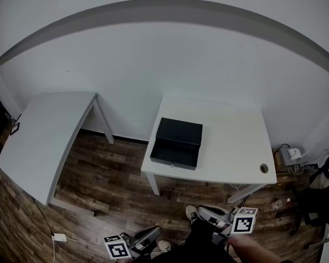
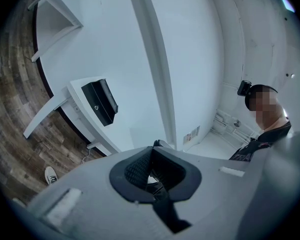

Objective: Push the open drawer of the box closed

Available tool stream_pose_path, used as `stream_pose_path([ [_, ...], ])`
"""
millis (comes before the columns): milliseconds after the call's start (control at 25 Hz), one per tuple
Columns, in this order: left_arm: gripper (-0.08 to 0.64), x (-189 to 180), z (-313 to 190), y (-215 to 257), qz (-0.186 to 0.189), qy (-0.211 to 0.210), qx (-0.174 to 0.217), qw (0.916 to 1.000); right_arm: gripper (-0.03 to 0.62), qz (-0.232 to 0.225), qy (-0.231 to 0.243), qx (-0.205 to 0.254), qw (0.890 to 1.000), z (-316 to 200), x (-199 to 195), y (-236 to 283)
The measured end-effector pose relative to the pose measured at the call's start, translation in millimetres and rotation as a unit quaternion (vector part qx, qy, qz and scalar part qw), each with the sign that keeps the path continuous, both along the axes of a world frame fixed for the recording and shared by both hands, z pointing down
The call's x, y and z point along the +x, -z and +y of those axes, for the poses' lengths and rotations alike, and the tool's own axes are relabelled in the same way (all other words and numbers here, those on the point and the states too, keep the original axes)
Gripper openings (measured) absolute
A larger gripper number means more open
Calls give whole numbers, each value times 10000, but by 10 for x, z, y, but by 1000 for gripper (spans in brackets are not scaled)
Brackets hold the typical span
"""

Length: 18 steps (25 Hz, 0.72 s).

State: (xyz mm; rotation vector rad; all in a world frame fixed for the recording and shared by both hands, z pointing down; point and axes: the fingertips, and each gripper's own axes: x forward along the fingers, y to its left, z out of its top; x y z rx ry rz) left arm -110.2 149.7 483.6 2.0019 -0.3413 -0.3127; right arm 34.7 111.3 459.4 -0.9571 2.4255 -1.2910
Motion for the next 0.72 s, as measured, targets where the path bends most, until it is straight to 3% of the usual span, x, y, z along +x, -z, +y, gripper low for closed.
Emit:
stream_pose_path([
  [160,2,1,-136,-20,-322,205,144,9992,51,310,-210,64,9993,-419,319,16],
  [320,2,65,-315,-57,-533,385,159,9977,61,899,-243,188,9955,-959,641,-11],
  [520,2,208,-582,-105,-828,584,190,9947,86,1953,-43,374,9800,-1769,1016,-113],
  [720,2,408,-843,-175,-904,762,73,9930,92,2609,150,475,9641,-2563,1243,-210],
])
